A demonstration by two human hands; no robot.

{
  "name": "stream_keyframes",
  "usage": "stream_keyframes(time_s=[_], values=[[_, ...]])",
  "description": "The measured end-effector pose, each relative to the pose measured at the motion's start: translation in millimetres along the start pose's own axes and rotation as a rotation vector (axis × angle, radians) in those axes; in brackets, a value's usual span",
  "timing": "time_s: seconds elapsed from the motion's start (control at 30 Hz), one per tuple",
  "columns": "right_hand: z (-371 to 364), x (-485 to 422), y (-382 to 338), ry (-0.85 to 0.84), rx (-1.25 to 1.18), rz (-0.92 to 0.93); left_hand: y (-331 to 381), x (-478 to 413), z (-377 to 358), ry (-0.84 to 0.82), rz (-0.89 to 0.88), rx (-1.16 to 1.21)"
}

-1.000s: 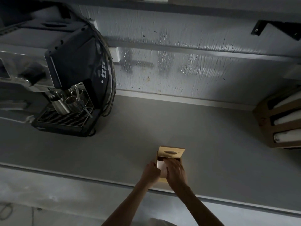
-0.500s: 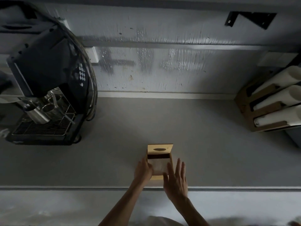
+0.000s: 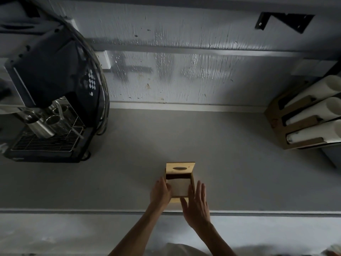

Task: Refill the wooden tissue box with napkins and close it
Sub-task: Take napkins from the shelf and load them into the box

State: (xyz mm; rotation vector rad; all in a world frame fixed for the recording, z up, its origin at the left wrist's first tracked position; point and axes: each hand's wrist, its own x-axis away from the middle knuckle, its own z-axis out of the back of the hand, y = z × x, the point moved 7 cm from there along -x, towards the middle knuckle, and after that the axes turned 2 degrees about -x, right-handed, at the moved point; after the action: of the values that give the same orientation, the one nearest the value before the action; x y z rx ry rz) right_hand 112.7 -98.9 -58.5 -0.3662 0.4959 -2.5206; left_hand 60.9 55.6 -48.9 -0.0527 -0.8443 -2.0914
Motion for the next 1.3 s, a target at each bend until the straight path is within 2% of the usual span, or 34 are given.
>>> stream_keyframes(time_s=[0.33, 0.57, 0.73, 0.83, 0.93, 1.03, 1.07, 1.17, 1.3], values=[[2.2, -6.6, -7.0, 0.047, -0.129, 0.051, -8.9, 3.2, -12.5, -0.074, 0.064, 0.091], [7.5, -9.6, 2.8, 0.076, 0.172, 0.056, -10.2, 6.3, -20.5, -0.086, 0.079, 0.125], [15.7, -23.7, 1.7, 0.093, -0.04, 0.115, -10.8, 5.9, -21.9, -0.101, 0.13, 0.099], [18.3, -35.8, 5.6, 0.006, 0.013, 0.061, -13.4, 0.6, -19.0, -0.107, 0.145, 0.111], [42.8, -27.2, 0.1, 0.13, 0.058, -0.02, -21.1, -4.7, -21.9, -0.177, 0.141, 0.202], [56.1, -14.0, -24.9, 0.223, 0.02, 0.105, -28.0, -4.2, -27.1, -0.207, 0.13, 0.256], [57.0, -16.4, -37.4, 0.203, -0.016, 0.168, -29.3, -3.5, -28.4, -0.208, 0.127, 0.276], [41.7, -40.2, -70.1, -0.106, 0.016, 0.277, -34.3, -5.1, -35.5, -0.238, 0.108, 0.377], [10.9, -75.7, -70.5, -0.423, -0.012, 0.155, -39.4, -3.2, -38.6, -0.281, 0.09, 0.491]])
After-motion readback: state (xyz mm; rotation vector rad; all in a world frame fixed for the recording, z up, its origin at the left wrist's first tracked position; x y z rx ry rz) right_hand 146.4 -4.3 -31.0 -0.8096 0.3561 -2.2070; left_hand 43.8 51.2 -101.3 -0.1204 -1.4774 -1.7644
